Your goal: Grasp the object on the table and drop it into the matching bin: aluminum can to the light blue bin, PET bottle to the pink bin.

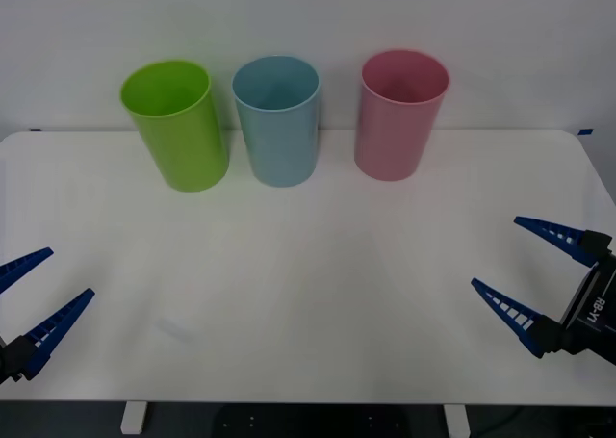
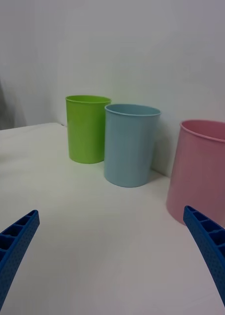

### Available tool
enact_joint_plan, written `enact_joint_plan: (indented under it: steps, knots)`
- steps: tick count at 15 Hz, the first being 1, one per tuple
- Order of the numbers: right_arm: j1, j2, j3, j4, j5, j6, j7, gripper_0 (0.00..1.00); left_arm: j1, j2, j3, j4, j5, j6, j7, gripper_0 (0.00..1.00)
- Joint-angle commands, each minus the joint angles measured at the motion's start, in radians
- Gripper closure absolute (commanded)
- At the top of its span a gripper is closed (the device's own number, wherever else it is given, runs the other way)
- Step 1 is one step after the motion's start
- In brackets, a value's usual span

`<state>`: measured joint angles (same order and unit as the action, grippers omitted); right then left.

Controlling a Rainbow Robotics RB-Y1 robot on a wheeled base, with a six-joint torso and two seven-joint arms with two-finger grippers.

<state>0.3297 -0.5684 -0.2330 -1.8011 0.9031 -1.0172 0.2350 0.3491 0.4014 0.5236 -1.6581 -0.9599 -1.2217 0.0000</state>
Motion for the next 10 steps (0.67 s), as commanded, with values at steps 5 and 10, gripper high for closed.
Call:
enact_joint_plan:
  steps: [5,10]
  knots:
    - [0.028,0.033,0.001,0.0,0.042,0.006,-0.019,0.0,0.0,0.0,0.0,0.0,0.0,0.0,0.0,0.0]
    - [0.028,0.033,0.001,0.0,0.042,0.006,-0.019,0.0,0.0,0.0,0.0,0.0,0.0,0.0,0.0,0.0]
